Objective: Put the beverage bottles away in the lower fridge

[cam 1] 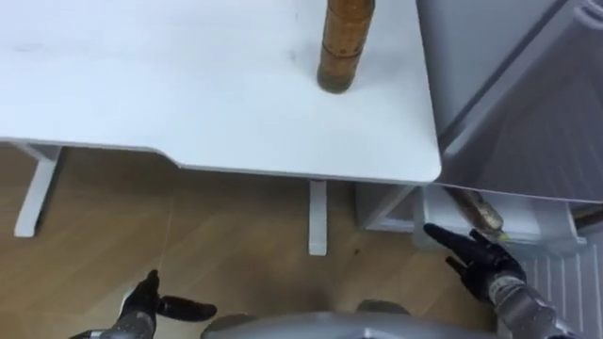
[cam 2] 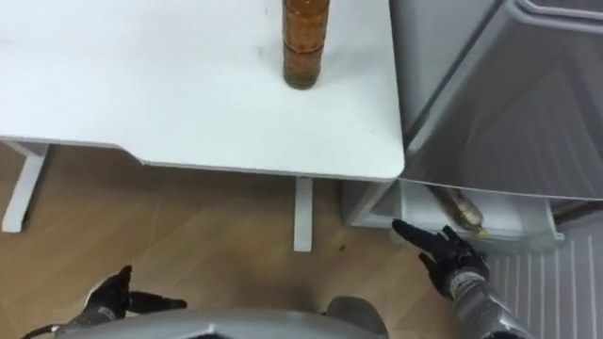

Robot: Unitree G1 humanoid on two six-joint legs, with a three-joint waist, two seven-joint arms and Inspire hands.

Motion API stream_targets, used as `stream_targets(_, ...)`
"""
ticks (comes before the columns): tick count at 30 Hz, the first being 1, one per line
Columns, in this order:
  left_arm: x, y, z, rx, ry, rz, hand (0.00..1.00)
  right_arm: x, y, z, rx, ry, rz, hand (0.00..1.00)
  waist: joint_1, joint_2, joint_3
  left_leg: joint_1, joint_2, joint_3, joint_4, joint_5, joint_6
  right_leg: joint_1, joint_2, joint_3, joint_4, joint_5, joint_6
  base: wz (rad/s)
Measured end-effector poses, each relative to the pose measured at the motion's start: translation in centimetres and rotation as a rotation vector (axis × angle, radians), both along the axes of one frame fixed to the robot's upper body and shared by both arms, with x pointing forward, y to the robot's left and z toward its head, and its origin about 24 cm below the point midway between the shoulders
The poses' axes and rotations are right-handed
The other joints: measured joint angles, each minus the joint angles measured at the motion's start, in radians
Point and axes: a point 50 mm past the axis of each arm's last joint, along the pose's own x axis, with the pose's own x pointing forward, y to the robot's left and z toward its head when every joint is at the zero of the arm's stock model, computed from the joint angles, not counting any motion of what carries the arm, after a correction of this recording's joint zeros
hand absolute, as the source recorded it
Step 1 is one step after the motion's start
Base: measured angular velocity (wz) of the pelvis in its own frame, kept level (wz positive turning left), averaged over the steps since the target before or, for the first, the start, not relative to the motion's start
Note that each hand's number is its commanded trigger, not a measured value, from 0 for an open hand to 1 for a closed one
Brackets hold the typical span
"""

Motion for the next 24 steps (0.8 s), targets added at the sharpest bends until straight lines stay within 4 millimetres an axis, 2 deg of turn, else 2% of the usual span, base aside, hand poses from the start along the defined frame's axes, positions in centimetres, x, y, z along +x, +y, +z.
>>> stream_targets(1, -0.6, 0.0, -0.1, -0.009, 0.013, 0.033, 0.0, 0.8, 0.5, 0.2, 0.001, -0.021, 0.055, 0.0, 0.025, 0.004, 0.0016, -0.008, -0.004, -0.096, 0.0, 0.004, 0.001, 0.025, 0.016, 0.001, -0.091, 0.004, -0.005, -0.95)
stream_targets(2, -1.0, 0.1, -0.2, -0.009, 0.017, 0.055, 0.0, 1.2, 0.8, 0.2, -0.003, -0.026, 0.091, 0.0, 0.032, 0.007, 0.0003, -0.01, -0.009, -0.171, 0.001, 0.004, 0.001, 0.038, 0.021, -0.003, -0.132, 0.007, -0.008, -1.22)
stream_targets(3, -1.6, 0.4, -0.2, -0.007, 0.027, 0.086, 0.0, 1.6, 1.4, 0.2, -0.009, -0.03, 0.138, 0.0, 0.03, 0.007, 0.0, -0.024, -0.017, -0.303, 0.011, 0.003, 0.0, 0.079, 0.032, -0.006, -0.207, 0.021, -0.017, -0.79)
stream_targets(4, -1.5, 0.5, -0.2, -0.007, 0.025, 0.096, 0.0, 1.5, 1.5, 0.1, -0.017, -0.023, 0.158, 0.0, 0.008, 0.011, 0.0058, -0.044, -0.02, -0.388, 0.042, 0.004, -0.004, 0.111, 0.044, -0.003, -0.257, 0.054, -0.021, -0.4)
stream_targets(5, -1.7, 0.5, -0.2, -0.007, 0.028, 0.099, 0.0, 1.0, 1.5, -0.1, -0.018, -0.007, 0.158, 0.0, -0.001, 0.011, 0.0063, -0.048, -0.02, -0.405, 0.043, 0.008, -0.011, 0.124, 0.045, -0.001, -0.275, 0.063, -0.022, 0.15)
stream_targets(6, -1.3, 0.4, -0.2, -0.008, 0.011, 0.095, 0.0, -0.1, 1.2, -0.4, -0.017, 0.024, 0.151, 0.0, -0.024, 0.01, 0.0029, -0.038, -0.018, -0.414, 0.018, 0.012, -0.015, 0.133, 0.049, -0.004, -0.286, 0.064, -0.02, 0.15)
stream_targets(8, -0.3, 0.4, 0.0, -0.005, -0.024, 0.087, 0.0, -1.0, 1.3, -0.8, -0.007, 0.053, 0.15, 0.0, -0.024, 0.004, 0.0061, -0.023, -0.014, -0.389, 0.004, 0.015, -0.014, 0.13, 0.052, -0.003, -0.287, 0.065, -0.018, -0.08)
stream_targets(10, 0.0, 0.3, 0.0, -0.002, -0.031, 0.089, 0.0, -1.8, 1.3, -1.1, 0.004, 0.076, 0.156, 0.0, -0.025, 0.003, 0.0064, -0.017, -0.013, -0.384, 0.004, 0.017, -0.011, 0.131, 0.058, 0.001, -0.289, 0.071, -0.015, -0.11)
stream_targets(13, 0.1, 0.2, 0.0, -0.003, -0.042, 0.1, 0.0, -3.1, 1.2, -1.4, 0.01, 0.093, 0.172, 0.0, -0.025, -0.001, 0.0042, -0.009, -0.012, -0.389, 0.0, 0.018, -0.009, 0.135, 0.059, -0.004, -0.297, 0.081, -0.014, 0.0)
stream_targets(15, -0.1, 0.0, -0.1, -0.002, -0.038, 0.106, 0.0, -3.4, 1.2, -1.5, 0.005, 0.102, 0.195, 0.0, -0.026, 0.002, 0.0042, -0.016, -0.009, -0.394, -0.004, 0.018, -0.009, 0.133, 0.062, -0.008, -0.299, 0.09, -0.015, 0.02)
stream_targets(16, 0.1, -0.2, -0.1, -0.003, -0.045, 0.111, 0.0, -3.6, 1.3, -1.7, 0.001, 0.11, 0.198, 0.0, -0.025, 0.006, 0.0003, -0.022, -0.008, -0.398, -0.006, 0.019, -0.01, 0.135, 0.064, -0.014, -0.3, 0.095, -0.016, 0.06)
stream_targets(17, 0.2, -0.3, -0.1, -0.005, -0.053, 0.119, 0.0, -3.7, 1.3, -1.7, -0.002, 0.113, 0.2, 0.0, -0.025, 0.008, 0.0002, -0.025, -0.008, -0.401, -0.004, 0.02, -0.01, 0.135, 0.064, -0.02, -0.302, 0.097, -0.017, 0.14)
stream_targets(22, 2.5, -0.5, 1.0, 0.034, -0.184, 0.151, 0.0, -4.3, 1.7, -2.1, -0.02, 0.128, 0.2, 0.0, -0.024, 0.02, 0.0011, -0.033, -0.009, -0.438, 0.003, 0.031, -0.016, 0.135, 0.067, -0.053, -0.314, 0.103, -0.024, 0.14)
stream_targets(23, 3.6, -0.4, 1.7, 0.048, -0.255, 0.167, 0.0, -4.4, 1.6, -2.0, -0.029, 0.118, 0.192, 0.0, -0.02, 0.029, 0.004, -0.033, -0.009, -0.448, 0.006, 0.033, -0.018, 0.136, 0.068, -0.058, -0.314, 0.104, -0.024, 0.07)
stream_targets(24, 4.6, -0.5, 2.6, 0.067, -0.337, 0.179, 0.0, -4.5, 1.5, -2.0, -0.036, 0.105, 0.168, 0.0, -0.016, 0.033, 0.0021, -0.031, -0.007, -0.45, 0.008, 0.034, -0.019, 0.138, 0.07, -0.058, -0.315, 0.104, -0.025, 0.06)
